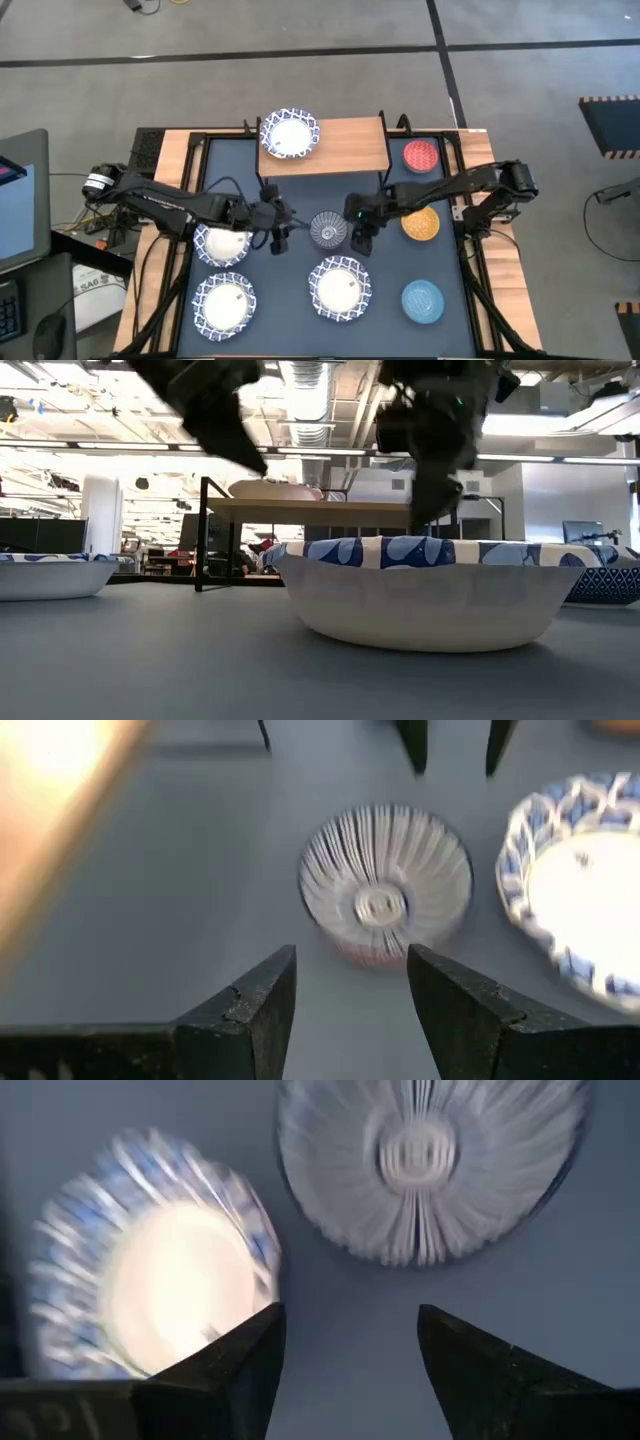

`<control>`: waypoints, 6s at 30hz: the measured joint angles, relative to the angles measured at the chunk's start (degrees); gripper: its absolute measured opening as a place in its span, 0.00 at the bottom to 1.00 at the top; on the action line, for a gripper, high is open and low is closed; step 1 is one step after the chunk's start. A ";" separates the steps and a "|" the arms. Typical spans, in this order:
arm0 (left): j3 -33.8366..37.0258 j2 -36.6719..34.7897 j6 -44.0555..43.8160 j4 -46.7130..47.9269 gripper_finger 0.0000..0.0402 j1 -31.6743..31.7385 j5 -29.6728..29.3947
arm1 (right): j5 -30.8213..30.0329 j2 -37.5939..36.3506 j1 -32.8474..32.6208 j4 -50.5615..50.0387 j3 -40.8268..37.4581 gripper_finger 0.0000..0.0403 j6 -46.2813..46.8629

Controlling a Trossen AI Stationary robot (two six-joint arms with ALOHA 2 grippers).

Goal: Place and stack bowls onto a shelf
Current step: Stack the white patterned bowl on top of the white patterned bowl on the shelf

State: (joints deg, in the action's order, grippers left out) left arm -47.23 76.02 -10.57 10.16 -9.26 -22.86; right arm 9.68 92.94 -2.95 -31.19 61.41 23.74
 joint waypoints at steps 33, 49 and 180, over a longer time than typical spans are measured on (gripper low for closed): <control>3.15 8.59 -20.61 -15.91 0.44 -7.23 3.25 | -2.84 5.39 -8.75 17.75 -9.29 0.29 10.34; -5.12 9.41 -8.91 -14.19 0.44 -4.55 3.52 | -26.17 -7.70 -9.81 14.54 -9.14 0.09 6.38; -37.57 20.30 18.81 26.94 0.42 36.68 12.12 | -39.44 -21.33 -8.38 14.29 -12.25 0.66 -1.26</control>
State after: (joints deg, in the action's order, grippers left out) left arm -84.79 96.32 8.24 37.10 27.42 -10.74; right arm -29.76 71.61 -11.33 -16.90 49.17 22.48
